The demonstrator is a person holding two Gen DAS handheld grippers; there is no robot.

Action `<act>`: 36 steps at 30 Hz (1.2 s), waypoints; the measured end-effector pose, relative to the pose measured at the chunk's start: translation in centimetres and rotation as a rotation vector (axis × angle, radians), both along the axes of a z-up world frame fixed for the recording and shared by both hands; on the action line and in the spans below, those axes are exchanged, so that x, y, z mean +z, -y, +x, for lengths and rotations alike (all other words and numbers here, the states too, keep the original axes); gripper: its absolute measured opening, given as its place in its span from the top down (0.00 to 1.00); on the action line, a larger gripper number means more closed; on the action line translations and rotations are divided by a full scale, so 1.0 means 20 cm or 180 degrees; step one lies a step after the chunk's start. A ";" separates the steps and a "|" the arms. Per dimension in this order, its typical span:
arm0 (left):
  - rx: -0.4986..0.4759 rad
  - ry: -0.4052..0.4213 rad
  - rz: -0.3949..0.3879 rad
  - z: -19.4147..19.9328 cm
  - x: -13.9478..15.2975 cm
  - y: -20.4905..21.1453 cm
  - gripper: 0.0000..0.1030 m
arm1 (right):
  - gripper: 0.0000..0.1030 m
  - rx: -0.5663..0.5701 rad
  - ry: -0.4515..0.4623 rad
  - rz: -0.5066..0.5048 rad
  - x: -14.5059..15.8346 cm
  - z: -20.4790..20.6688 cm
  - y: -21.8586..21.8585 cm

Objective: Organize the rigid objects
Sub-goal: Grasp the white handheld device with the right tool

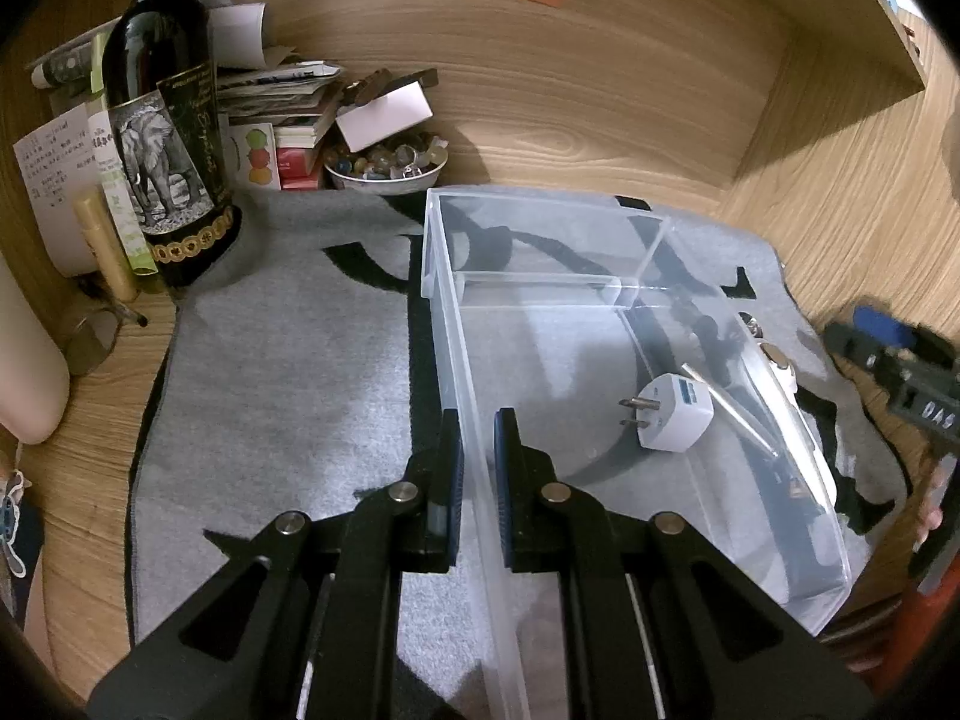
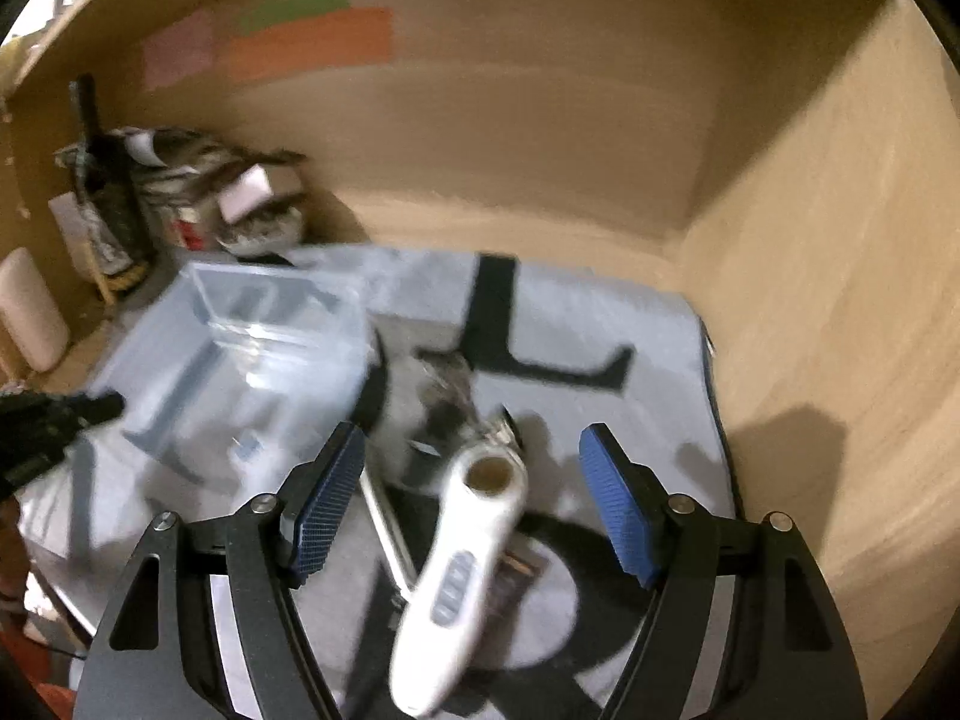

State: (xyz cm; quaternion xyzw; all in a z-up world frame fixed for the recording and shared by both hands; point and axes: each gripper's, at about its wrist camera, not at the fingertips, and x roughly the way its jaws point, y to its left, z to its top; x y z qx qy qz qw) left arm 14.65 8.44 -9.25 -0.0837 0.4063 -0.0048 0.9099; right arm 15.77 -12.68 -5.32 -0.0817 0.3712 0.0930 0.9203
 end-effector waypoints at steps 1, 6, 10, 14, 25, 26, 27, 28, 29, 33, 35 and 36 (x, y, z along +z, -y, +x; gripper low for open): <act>0.0000 -0.0005 0.0003 0.00 0.00 0.00 0.91 | 0.31 -0.0039 -0.0049 0.0008 -0.02 0.01 0.02; -0.0002 -0.0036 0.0027 0.00 -0.01 0.00 0.91 | 0.31 -0.0141 -0.0290 0.0057 -0.17 0.02 0.08; 0.0007 -0.0045 0.0043 0.00 -0.01 0.01 0.91 | 0.31 -0.0175 -0.0446 0.0019 -0.28 0.04 0.08; 0.0008 -0.0052 0.0062 0.01 -0.02 0.01 0.91 | 0.38 -0.0162 -0.0552 0.0045 -0.34 0.10 0.08; 0.0006 -0.0054 0.0059 0.01 -0.02 0.01 0.91 | 0.65 -0.0056 -0.0572 0.0153 -0.36 0.17 0.06; 0.0007 -0.0054 0.0060 0.01 -0.02 0.01 0.91 | 0.65 -0.0062 -0.0549 0.0181 -0.34 0.16 0.07; 0.0008 -0.0053 0.0061 0.01 -0.02 0.01 0.91 | 0.65 -0.0079 -0.0505 0.0213 -0.32 0.14 0.09; 0.0007 -0.0052 0.0061 0.01 -0.02 0.01 0.91 | 0.65 -0.0095 -0.0468 0.0235 -0.31 0.13 0.10; 0.0006 -0.0047 0.0065 0.01 -0.02 0.01 0.91 | 0.65 -0.0104 -0.0435 0.0257 -0.29 0.12 0.10; 0.0000 -0.0031 0.0083 0.01 -0.02 0.01 0.91 | 0.65 -0.0137 -0.0257 0.0351 -0.19 0.07 0.13; 0.0001 -0.0026 0.0082 0.01 -0.02 0.00 0.91 | 0.65 -0.0144 -0.0167 0.0405 -0.14 0.06 0.13; 0.0003 -0.0026 0.0081 0.01 -0.02 0.01 0.91 | 0.65 -0.0144 -0.0093 0.0452 -0.10 0.05 0.13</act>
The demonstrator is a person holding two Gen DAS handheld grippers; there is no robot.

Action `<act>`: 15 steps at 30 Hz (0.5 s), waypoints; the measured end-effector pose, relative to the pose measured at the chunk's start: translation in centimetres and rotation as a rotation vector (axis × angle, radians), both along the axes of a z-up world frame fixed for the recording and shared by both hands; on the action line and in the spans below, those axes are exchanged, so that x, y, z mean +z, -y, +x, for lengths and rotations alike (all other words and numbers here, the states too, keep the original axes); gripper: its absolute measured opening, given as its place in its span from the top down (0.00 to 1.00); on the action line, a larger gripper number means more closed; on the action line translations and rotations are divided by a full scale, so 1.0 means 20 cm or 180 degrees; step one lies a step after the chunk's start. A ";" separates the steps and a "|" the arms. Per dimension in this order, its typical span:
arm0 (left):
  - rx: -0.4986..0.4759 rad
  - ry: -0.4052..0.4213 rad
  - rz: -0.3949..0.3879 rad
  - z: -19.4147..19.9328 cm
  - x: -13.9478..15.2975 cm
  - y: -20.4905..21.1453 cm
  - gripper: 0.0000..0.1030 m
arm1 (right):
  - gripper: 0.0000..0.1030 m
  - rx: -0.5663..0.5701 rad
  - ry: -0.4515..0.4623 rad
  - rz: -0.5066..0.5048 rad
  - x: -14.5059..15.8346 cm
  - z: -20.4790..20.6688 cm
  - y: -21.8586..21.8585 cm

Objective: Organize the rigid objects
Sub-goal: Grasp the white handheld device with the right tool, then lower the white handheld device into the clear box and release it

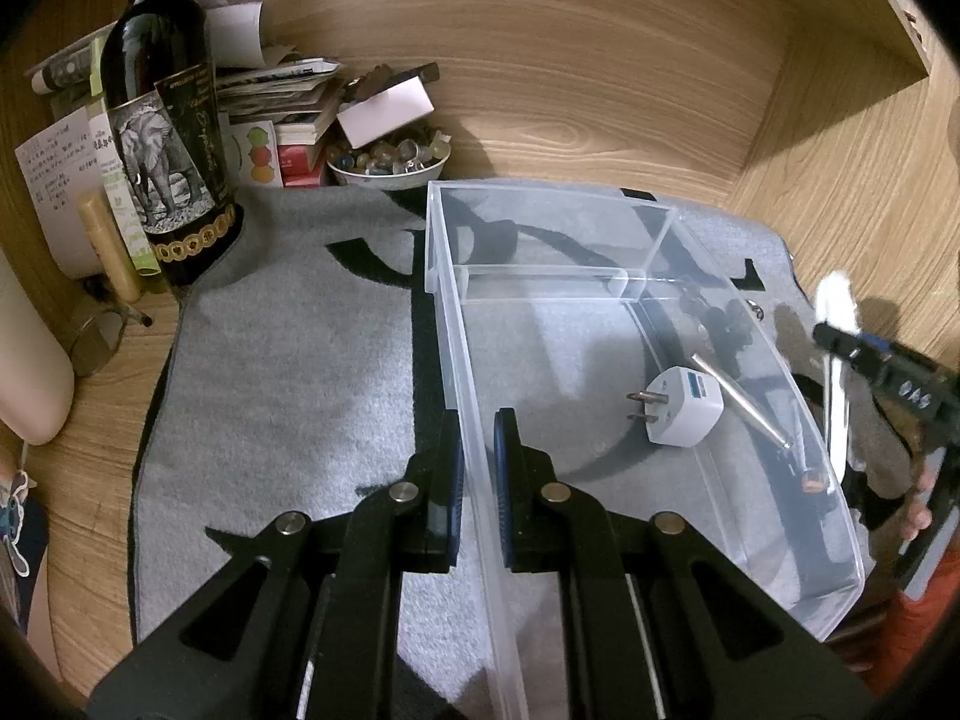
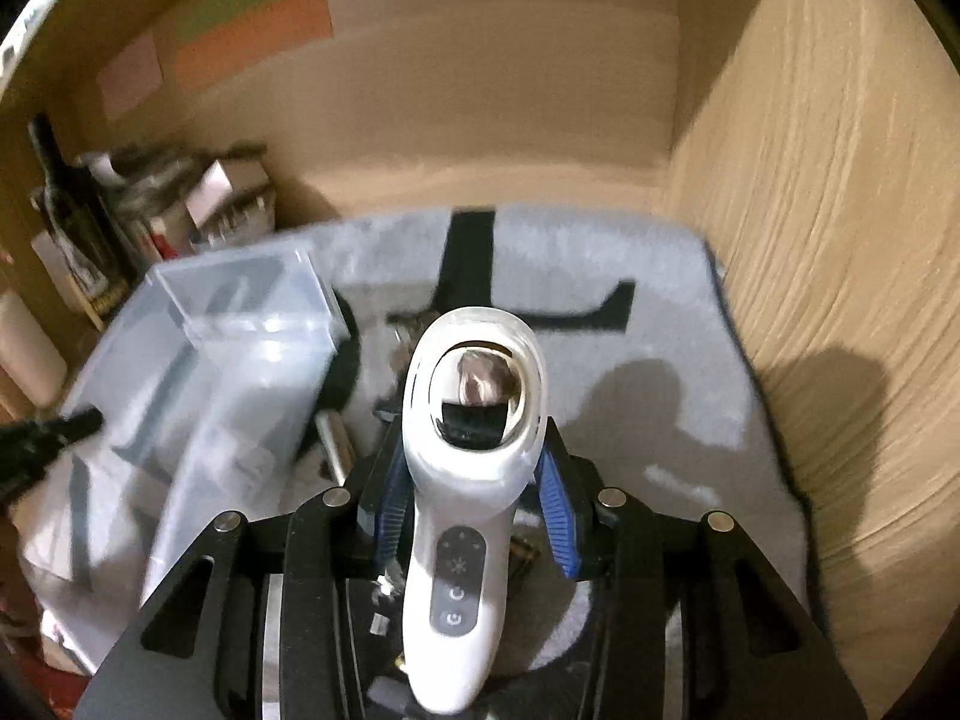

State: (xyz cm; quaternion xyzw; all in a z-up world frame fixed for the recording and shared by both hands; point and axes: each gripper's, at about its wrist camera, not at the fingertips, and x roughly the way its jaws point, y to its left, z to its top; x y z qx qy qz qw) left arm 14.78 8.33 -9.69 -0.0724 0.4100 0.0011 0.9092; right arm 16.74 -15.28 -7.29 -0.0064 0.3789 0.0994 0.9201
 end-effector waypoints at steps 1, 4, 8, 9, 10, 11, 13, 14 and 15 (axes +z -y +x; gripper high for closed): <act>0.0001 0.0002 0.0000 0.00 0.00 0.00 0.91 | 0.65 0.0004 0.0056 0.0028 0.03 -0.02 0.00; 0.0000 0.0007 0.0003 0.00 0.00 0.00 0.91 | 0.65 0.0043 0.0225 0.0087 0.12 -0.02 -0.04; 0.0002 0.0017 -0.0011 -0.01 0.00 0.00 0.91 | 0.65 0.0149 0.0430 0.0114 0.23 -0.04 -0.09; 0.0002 0.0020 -0.0014 -0.01 0.00 0.00 0.91 | 0.65 0.0182 0.0480 0.0121 0.25 -0.05 -0.11; 0.0002 0.0021 -0.0015 -0.01 0.00 0.00 0.91 | 0.65 0.0212 0.0515 0.0129 0.27 -0.06 -0.13; 0.0003 0.0022 -0.0017 -0.01 0.00 0.00 0.91 | 0.65 0.0256 0.0557 0.0138 0.30 -0.07 -0.15; 0.0002 0.0025 -0.0017 -0.01 0.00 0.00 0.91 | 0.65 0.0361 0.0646 0.0159 0.35 -0.09 -0.20; 0.0000 0.0026 -0.0017 -0.01 0.00 0.00 0.91 | 0.65 0.0416 0.0679 0.0172 0.37 -0.10 -0.23; -0.0001 0.0027 -0.0020 -0.01 0.00 0.00 0.91 | 0.65 0.0486 0.0708 0.0180 0.39 -0.11 -0.27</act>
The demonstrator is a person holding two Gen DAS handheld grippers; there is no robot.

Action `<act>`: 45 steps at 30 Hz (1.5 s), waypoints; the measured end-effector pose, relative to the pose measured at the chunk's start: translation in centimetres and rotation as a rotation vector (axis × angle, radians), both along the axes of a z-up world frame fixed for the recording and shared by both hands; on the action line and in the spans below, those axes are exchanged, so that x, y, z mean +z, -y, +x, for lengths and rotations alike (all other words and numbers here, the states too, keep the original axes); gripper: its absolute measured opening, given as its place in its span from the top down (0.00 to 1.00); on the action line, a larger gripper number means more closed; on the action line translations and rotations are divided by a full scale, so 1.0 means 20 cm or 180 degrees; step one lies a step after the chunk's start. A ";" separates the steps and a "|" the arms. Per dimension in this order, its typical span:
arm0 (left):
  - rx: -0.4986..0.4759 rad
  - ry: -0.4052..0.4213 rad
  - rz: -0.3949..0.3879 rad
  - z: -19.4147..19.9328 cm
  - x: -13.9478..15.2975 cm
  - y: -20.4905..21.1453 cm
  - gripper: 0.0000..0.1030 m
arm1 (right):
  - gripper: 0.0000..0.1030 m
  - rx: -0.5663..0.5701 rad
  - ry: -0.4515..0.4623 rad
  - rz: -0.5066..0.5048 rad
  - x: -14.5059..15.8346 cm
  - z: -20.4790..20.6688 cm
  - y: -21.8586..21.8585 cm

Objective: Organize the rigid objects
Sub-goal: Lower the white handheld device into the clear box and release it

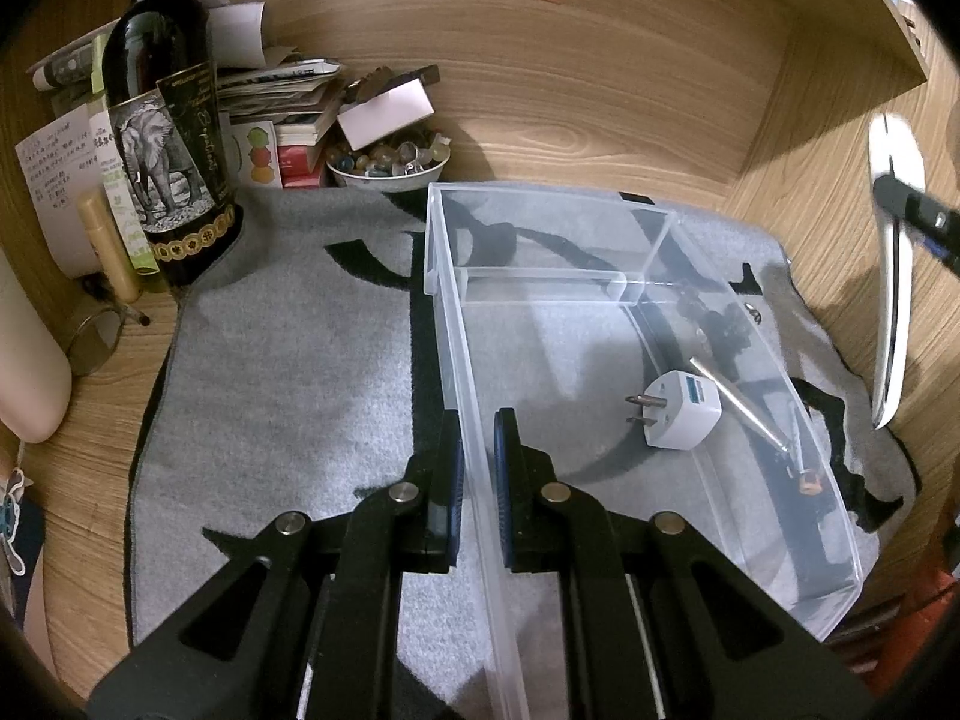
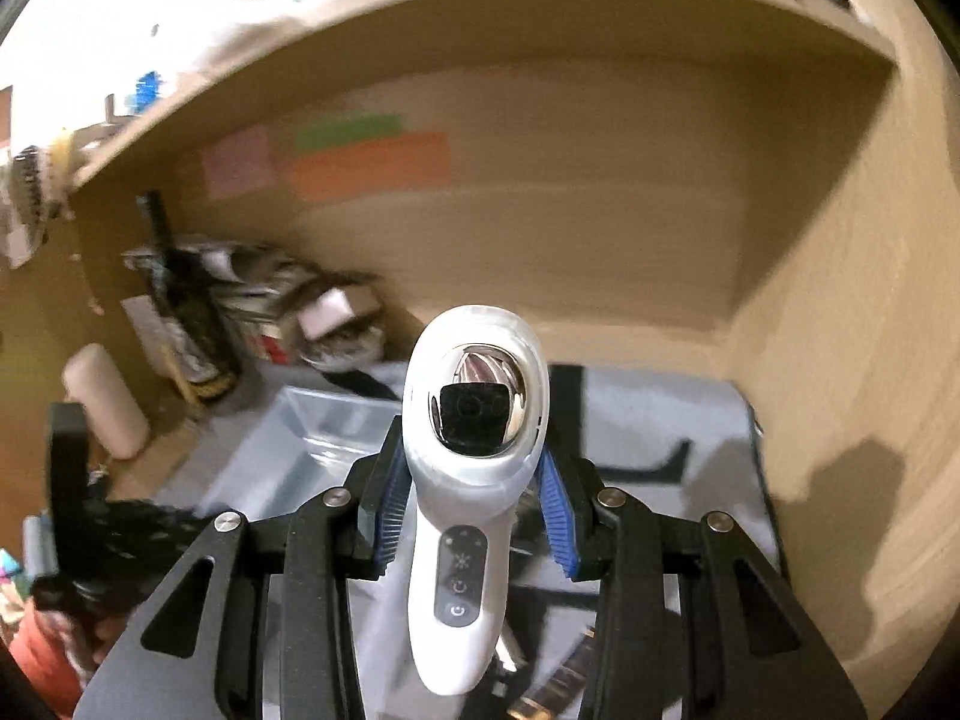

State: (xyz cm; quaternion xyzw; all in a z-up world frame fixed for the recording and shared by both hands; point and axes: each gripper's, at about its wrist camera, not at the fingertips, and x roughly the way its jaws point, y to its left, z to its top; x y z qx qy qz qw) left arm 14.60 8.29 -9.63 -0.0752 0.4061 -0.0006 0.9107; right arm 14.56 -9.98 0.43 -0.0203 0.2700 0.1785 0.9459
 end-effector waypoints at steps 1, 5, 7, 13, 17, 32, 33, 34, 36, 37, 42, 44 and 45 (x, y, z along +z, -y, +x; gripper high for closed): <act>-0.0001 0.0001 -0.0002 0.00 0.00 0.00 0.91 | 0.65 0.0079 0.0025 -0.0010 0.01 -0.01 -0.04; -0.0007 0.0011 -0.0014 0.00 0.00 0.00 0.91 | 0.65 0.0307 0.0039 -0.0070 0.00 -0.01 -0.20; -0.0007 0.0017 -0.0023 0.00 0.00 0.00 0.91 | 0.65 0.0389 -0.0024 -0.0099 -0.04 0.00 -0.25; -0.0021 0.0023 -0.0029 0.00 0.00 0.00 0.91 | 0.65 0.0625 -0.0361 -0.0319 -0.22 0.06 -0.43; -0.0032 0.0028 -0.0039 0.00 0.00 0.00 0.90 | 0.65 0.0712 -0.0544 -0.0569 -0.33 0.08 -0.51; -0.0031 0.0037 -0.0077 0.00 -0.01 -0.01 0.90 | 0.65 0.0913 -0.0990 -0.0946 -0.44 0.14 -0.59; -0.0030 0.0036 -0.0075 0.00 -0.01 0.00 0.90 | 0.65 0.0910 -0.1001 -0.0960 -0.44 0.14 -0.59; -0.0031 0.0038 -0.0075 0.00 -0.01 0.00 0.90 | 0.65 0.0908 -0.1014 -0.0972 -0.44 0.14 -0.59; -0.0029 0.0039 -0.0078 0.00 -0.01 0.00 0.90 | 0.64 0.0904 -0.1058 -0.0976 -0.45 0.15 -0.59; -0.0026 0.0038 -0.0084 0.00 -0.01 -0.01 0.90 | 0.63 0.0905 -0.1067 -0.0973 -0.45 0.15 -0.59; -0.0023 0.0044 -0.0074 0.00 0.00 0.00 0.90 | 0.51 0.0860 -0.0912 -0.0907 -0.40 0.13 -0.57; -0.0023 0.0048 -0.0070 0.00 0.00 0.00 0.90 | 0.50 0.0842 -0.0833 -0.0886 -0.37 0.11 -0.56; -0.0024 0.0049 -0.0068 0.00 0.00 0.00 0.90 | 0.50 0.0829 -0.0797 -0.0875 -0.35 0.10 -0.55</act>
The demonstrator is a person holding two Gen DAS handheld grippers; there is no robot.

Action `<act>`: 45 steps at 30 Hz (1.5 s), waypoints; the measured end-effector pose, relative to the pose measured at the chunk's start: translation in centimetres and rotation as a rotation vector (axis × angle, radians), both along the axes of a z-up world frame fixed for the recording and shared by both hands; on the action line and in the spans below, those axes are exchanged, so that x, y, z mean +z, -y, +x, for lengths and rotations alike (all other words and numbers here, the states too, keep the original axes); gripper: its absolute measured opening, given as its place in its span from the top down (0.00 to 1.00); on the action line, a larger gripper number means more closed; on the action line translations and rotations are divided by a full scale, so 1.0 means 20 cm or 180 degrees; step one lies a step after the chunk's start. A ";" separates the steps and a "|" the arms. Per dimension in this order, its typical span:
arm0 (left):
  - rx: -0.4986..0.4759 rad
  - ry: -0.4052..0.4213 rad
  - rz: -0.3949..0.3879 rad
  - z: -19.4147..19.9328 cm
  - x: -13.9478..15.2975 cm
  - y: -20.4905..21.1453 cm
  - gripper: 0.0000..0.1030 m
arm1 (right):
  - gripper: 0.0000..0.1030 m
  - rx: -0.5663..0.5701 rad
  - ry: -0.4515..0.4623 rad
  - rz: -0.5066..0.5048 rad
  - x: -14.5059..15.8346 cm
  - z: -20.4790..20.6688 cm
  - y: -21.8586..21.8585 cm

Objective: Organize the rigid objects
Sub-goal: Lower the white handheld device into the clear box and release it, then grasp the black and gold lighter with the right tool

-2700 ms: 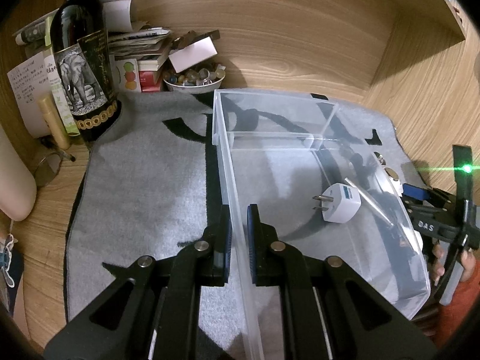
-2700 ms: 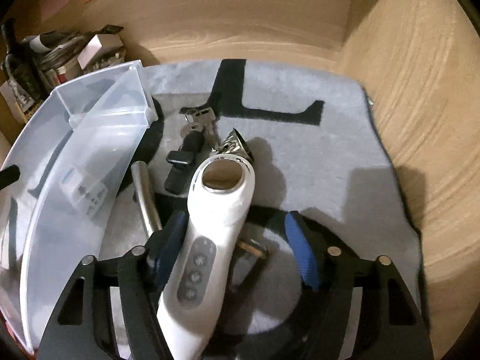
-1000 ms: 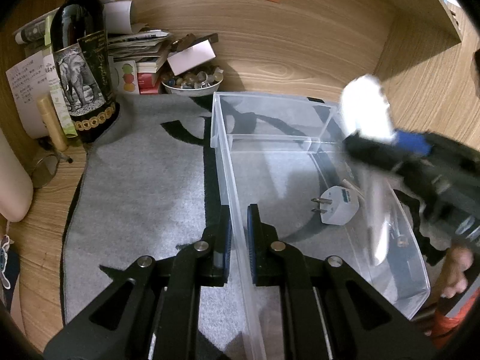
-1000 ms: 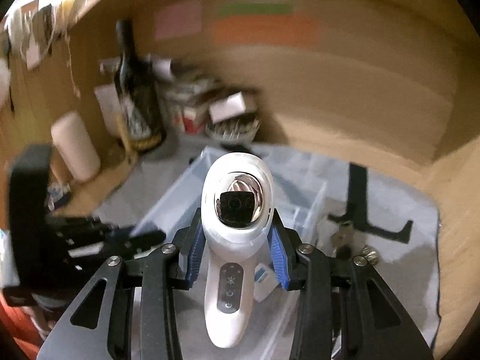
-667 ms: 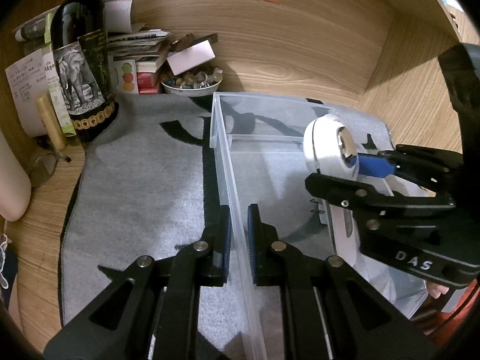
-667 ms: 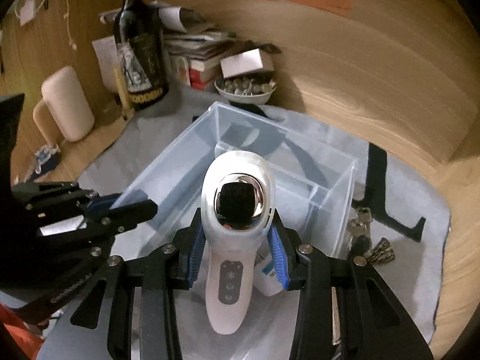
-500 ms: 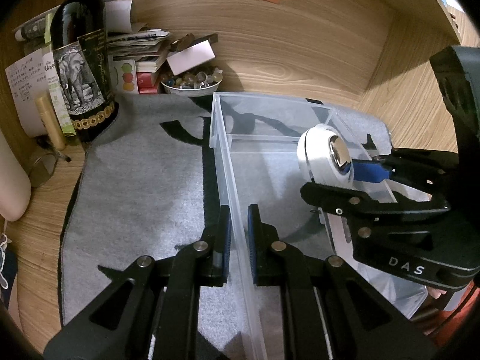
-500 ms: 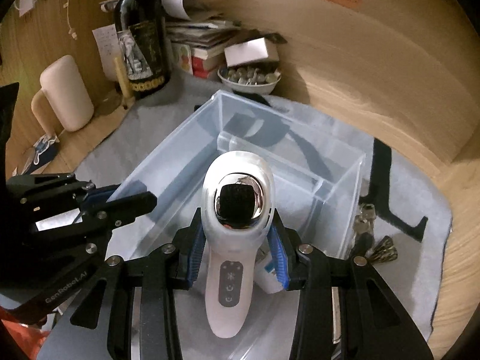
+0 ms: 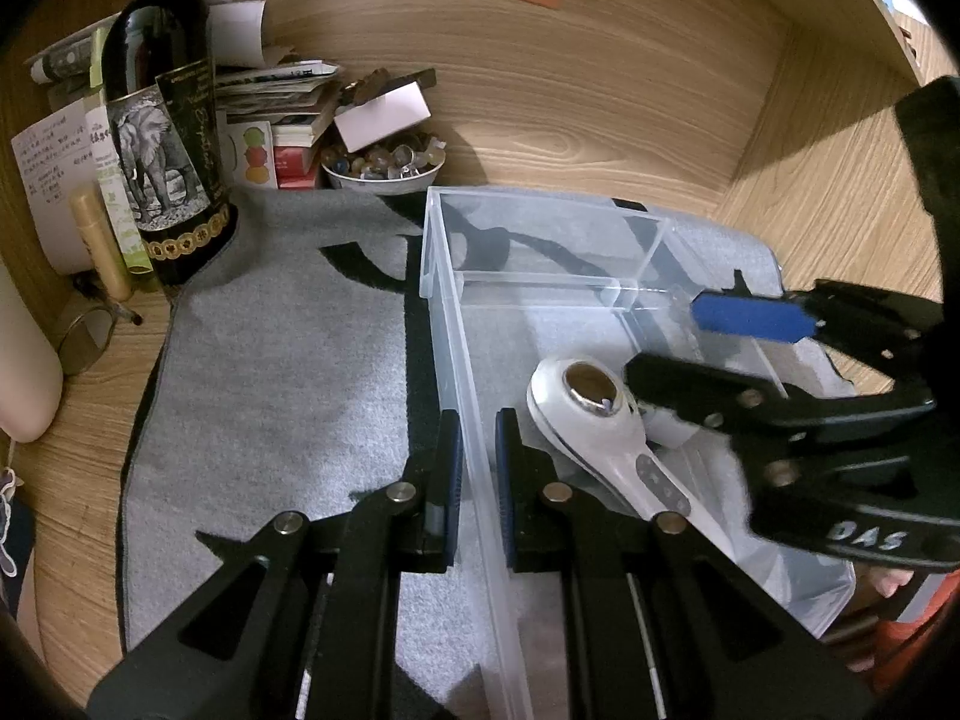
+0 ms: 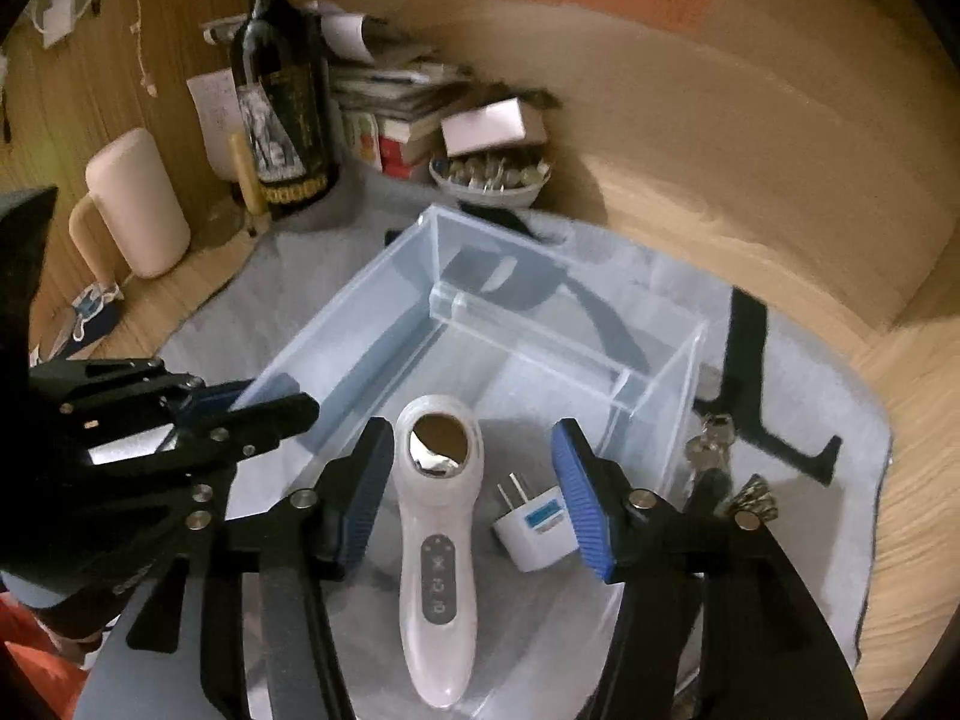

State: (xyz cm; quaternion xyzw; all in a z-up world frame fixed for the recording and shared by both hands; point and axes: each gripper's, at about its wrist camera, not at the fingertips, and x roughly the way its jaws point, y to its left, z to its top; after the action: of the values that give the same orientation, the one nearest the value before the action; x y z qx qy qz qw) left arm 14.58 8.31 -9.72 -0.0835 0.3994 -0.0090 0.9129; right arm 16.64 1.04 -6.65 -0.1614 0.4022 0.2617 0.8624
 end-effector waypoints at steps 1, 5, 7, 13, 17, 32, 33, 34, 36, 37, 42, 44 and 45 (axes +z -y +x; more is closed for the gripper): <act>0.0000 0.0000 0.0003 0.00 0.00 0.00 0.90 | 0.50 -0.0012 0.0027 0.0014 0.01 0.00 0.01; -0.0003 0.0000 0.0003 0.00 0.00 0.00 0.90 | 0.50 -0.0098 0.0161 0.0092 0.07 -0.04 0.07; -0.0005 0.0002 0.0004 0.00 0.00 0.00 0.90 | 0.49 -0.0197 0.0254 0.0116 0.11 -0.06 0.13; -0.0016 0.0002 0.0013 0.00 0.00 0.00 0.90 | 0.40 -0.0643 0.0486 0.0184 0.19 -0.12 0.37; -0.0015 0.0003 0.0013 0.00 0.00 0.00 0.90 | 0.38 -0.0969 0.0521 0.0164 0.19 -0.14 0.54; -0.0025 -0.0006 0.0039 0.00 0.00 0.00 0.90 | 0.39 -0.1501 -0.0193 0.0016 -0.28 -0.14 0.78; -0.0024 -0.0008 0.0041 0.00 0.00 0.00 0.90 | 0.39 -0.1528 -0.0213 -0.0020 -0.30 -0.14 0.79; -0.0023 -0.0008 0.0039 0.00 0.00 0.00 0.90 | 0.39 -0.1554 -0.0241 -0.0047 -0.33 -0.13 0.80; -0.0022 -0.0010 0.0032 0.00 0.00 0.00 0.90 | 0.42 -0.1590 -0.0202 0.0014 -0.34 -0.14 0.82; -0.0020 -0.0010 0.0028 0.00 0.00 0.00 0.90 | 0.52 -0.1615 -0.0173 0.0020 -0.33 -0.14 0.83; -0.0007 -0.0006 0.0023 -0.01 0.00 0.00 0.90 | 0.79 -0.1634 -0.0122 0.0040 -0.32 -0.14 0.87; -0.0004 -0.0010 0.0012 -0.01 0.00 -0.01 0.90 | 0.79 -0.1636 -0.0110 0.0055 -0.32 -0.15 0.87; -0.0003 -0.0012 0.0008 -0.01 0.00 -0.01 0.90 | 0.79 -0.1643 -0.0101 0.0077 -0.31 -0.15 0.88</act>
State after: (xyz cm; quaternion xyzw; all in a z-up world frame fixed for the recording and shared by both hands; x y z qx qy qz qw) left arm 14.35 8.45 -9.80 -0.0821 0.4011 -0.0087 0.9123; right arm 13.59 -16.52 -12.94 -0.0390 0.4405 0.0402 0.8960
